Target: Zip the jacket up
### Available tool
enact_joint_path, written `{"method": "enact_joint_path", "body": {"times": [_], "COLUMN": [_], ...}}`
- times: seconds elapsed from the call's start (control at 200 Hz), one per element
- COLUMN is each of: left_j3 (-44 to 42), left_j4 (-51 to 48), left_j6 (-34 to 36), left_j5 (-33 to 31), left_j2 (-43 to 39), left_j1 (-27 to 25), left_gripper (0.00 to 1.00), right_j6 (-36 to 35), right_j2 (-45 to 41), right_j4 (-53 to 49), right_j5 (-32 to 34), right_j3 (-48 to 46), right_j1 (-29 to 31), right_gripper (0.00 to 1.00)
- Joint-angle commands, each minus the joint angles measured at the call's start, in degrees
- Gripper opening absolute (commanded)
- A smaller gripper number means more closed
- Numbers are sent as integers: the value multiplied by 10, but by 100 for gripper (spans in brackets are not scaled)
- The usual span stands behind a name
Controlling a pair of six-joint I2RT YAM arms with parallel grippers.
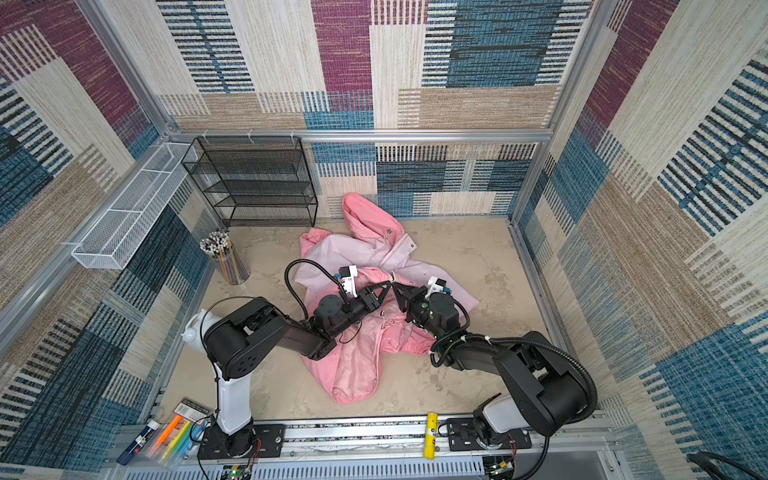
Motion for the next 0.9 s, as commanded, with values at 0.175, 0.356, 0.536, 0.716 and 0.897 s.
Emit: {"method": "enact_joint_path", "body": {"times": [0.175, 0.356, 0.536, 0.716, 0.897], "left_j3": [0, -35, -95, -104, -112], "left_j4": [16, 16, 14, 1, -10], "left_j6": [1, 7, 8, 10, 11], "left_j5": [-14, -5, -4, 9, 20], "left_j2": [1, -17, -51, -68, -80], "left_j1": [0, 0, 0, -2, -2], "left_gripper": [0, 0, 0, 0, 0], "right_j6": [7, 12, 23, 36, 42], "right_j2": [-2, -3, -7, 7, 28], "right_j4": [31, 20, 7, 10, 26], "right_j5": [-5, 3, 6, -11, -26], "right_j3": [-4, 12, 23, 35, 44], "right_j1": [1, 0, -2, -2, -7], "right_gripper": [0, 0, 0, 0, 0]}}
